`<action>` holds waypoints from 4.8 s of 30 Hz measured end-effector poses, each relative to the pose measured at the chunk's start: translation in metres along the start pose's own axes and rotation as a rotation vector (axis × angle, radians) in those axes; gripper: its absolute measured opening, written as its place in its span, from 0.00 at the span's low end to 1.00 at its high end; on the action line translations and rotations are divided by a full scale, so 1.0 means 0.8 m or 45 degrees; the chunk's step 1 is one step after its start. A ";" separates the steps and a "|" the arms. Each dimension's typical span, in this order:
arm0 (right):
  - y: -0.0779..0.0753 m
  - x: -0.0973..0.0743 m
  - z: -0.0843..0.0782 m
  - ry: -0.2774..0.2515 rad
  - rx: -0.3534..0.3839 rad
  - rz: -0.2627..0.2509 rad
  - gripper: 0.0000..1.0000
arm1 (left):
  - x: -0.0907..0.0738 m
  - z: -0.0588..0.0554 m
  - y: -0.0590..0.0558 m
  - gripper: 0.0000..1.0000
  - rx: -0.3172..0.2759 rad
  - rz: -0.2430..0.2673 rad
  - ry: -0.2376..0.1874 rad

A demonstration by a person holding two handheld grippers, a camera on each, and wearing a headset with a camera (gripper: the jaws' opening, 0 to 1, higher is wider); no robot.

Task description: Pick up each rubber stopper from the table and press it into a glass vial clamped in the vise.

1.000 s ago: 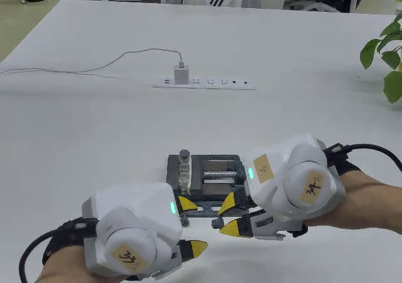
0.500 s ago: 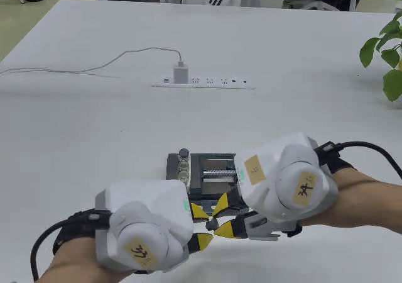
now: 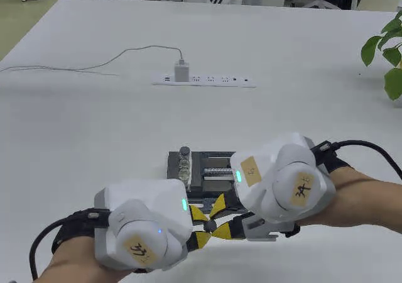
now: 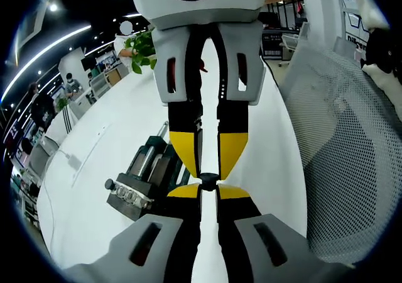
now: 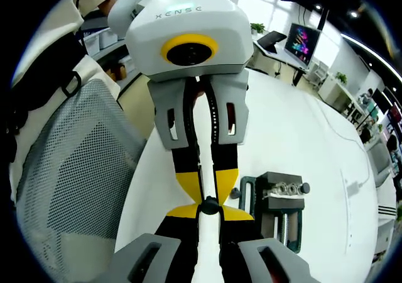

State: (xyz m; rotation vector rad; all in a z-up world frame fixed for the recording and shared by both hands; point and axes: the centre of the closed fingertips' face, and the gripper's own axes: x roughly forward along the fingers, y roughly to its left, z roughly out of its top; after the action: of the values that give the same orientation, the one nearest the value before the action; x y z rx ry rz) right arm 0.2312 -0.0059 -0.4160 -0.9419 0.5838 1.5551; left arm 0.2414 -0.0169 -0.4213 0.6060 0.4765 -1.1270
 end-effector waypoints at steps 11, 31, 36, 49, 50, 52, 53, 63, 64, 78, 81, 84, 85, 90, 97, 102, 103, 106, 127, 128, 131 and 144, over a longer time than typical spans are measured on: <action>-0.007 -0.007 0.002 -0.083 0.037 -0.026 0.12 | -0.005 0.006 0.005 0.04 -0.140 0.010 -0.077; -0.006 -0.014 0.006 -0.153 0.107 -0.030 0.08 | -0.006 0.012 0.007 0.04 -0.162 0.034 -0.111; -0.006 -0.014 0.006 -0.153 0.109 -0.033 0.08 | -0.007 0.012 0.008 0.04 -0.182 0.037 -0.115; -0.006 -0.016 0.006 -0.144 0.092 -0.040 0.08 | -0.007 0.013 0.007 0.04 -0.200 0.043 -0.126; -0.006 -0.016 0.006 -0.145 0.090 -0.041 0.08 | -0.007 0.014 0.007 0.04 -0.199 0.043 -0.127; -0.007 -0.017 0.006 -0.146 0.093 -0.041 0.07 | -0.007 0.014 0.007 0.04 -0.193 0.043 -0.131; -0.007 -0.017 0.006 -0.145 0.094 -0.039 0.07 | -0.007 0.014 0.007 0.04 -0.189 0.042 -0.132; -0.005 -0.020 0.004 -0.133 0.092 -0.018 0.06 | -0.006 0.018 0.004 0.04 -0.162 0.031 -0.146; -0.004 -0.020 0.004 -0.131 0.092 -0.013 0.06 | -0.006 0.018 0.003 0.04 -0.152 0.029 -0.147; -0.003 -0.018 0.004 -0.108 0.065 0.013 0.06 | -0.005 0.016 0.003 0.05 -0.157 0.031 -0.145; -0.003 -0.018 0.004 -0.105 0.060 0.016 0.06 | -0.005 0.016 0.003 0.05 -0.161 0.037 -0.147; -0.003 -0.017 0.005 -0.105 0.060 0.018 0.06 | -0.005 0.015 0.004 0.05 -0.167 0.042 -0.148; -0.003 -0.017 0.005 -0.105 0.060 0.019 0.06 | -0.005 0.015 0.003 0.05 -0.170 0.041 -0.148; -0.003 -0.017 0.007 -0.112 0.066 0.016 0.06 | -0.007 0.014 0.004 0.05 -0.191 0.047 -0.159; -0.003 -0.016 0.007 -0.111 0.067 0.015 0.06 | -0.007 0.013 0.004 0.05 -0.203 0.044 -0.161; -0.003 -0.016 0.006 -0.104 0.066 0.016 0.06 | -0.007 0.014 0.005 0.06 -0.205 0.047 -0.164; -0.003 -0.016 0.005 -0.099 0.063 0.016 0.06 | -0.007 0.014 0.007 0.10 -0.215 0.055 -0.169; -0.004 -0.014 0.002 -0.091 0.061 0.014 0.06 | -0.008 0.010 0.013 0.29 -0.214 0.097 -0.159; -0.009 -0.009 -0.005 -0.072 0.055 0.023 0.06 | -0.041 -0.054 0.044 0.83 -0.423 0.289 -0.113; -0.009 -0.009 -0.005 -0.072 0.054 0.024 0.06 | -0.043 -0.056 0.046 0.83 -0.434 0.304 -0.111; -0.012 -0.008 -0.009 -0.063 0.056 0.020 0.06 | -0.050 -0.064 0.054 0.90 -0.456 0.351 -0.109; -0.019 -0.008 -0.017 -0.021 0.036 0.039 0.06 | -0.062 -0.078 0.055 0.99 -0.558 0.374 -0.112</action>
State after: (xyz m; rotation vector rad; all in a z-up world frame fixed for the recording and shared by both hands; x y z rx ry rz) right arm 0.2495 -0.0170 -0.4158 -0.9020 0.6095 1.5768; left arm 0.2612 0.0721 -0.4275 0.2310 0.5203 -0.7344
